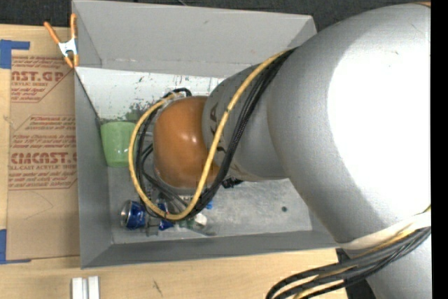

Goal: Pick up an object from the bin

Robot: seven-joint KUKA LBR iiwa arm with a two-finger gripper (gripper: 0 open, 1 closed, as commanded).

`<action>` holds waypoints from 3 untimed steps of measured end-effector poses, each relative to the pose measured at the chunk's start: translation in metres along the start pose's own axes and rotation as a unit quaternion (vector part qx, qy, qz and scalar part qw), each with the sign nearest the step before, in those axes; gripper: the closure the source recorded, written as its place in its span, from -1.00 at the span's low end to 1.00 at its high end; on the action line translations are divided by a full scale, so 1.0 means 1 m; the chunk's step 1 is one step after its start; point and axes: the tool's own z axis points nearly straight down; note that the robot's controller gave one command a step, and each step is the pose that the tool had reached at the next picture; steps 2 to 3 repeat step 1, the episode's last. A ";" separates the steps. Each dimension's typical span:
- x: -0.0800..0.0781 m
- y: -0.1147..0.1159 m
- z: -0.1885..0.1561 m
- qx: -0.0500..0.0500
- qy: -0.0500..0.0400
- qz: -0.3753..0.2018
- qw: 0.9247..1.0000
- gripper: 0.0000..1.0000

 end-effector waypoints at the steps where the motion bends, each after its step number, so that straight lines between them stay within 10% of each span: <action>1: -0.057 -0.007 -0.139 0.000 -0.003 0.019 1.000 1.00; 3: -0.057 -0.007 -0.139 0.000 -0.003 0.019 1.000 1.00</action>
Offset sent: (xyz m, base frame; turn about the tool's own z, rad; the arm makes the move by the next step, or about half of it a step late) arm 0.0542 -0.0049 0.1341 0.0397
